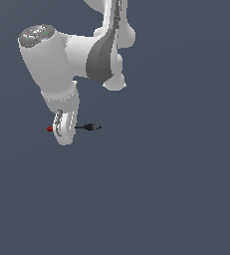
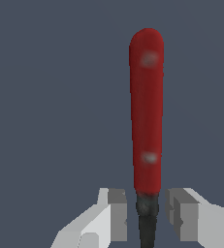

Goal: Pick up the object and move it to a goal position.

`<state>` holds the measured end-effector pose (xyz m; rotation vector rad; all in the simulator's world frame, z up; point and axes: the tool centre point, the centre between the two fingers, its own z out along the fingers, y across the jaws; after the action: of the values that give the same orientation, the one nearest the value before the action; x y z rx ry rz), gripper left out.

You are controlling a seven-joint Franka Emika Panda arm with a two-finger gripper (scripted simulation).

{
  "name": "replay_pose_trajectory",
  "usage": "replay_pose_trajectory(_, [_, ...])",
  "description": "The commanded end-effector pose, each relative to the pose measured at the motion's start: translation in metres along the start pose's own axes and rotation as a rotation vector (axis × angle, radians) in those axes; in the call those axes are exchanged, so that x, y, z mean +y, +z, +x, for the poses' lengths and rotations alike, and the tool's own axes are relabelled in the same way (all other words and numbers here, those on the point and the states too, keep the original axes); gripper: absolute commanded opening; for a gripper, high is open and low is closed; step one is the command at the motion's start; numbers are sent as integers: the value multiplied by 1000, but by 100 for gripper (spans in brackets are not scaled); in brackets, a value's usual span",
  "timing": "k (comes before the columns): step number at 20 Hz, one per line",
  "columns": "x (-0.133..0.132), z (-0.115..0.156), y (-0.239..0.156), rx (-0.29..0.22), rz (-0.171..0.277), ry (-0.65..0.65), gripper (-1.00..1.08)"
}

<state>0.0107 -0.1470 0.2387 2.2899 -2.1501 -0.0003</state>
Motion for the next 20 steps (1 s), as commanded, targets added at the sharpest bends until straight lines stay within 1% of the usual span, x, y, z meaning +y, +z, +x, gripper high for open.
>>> replay_pose_trajectory(1, [1,11,-29,0,-1,0,-100])
replay_pose_trajectory(11, [2,52,-129,1,-1,-3,-100])
replay_pose_trajectory(20, [0,76,-192,1,0,-6,-100])
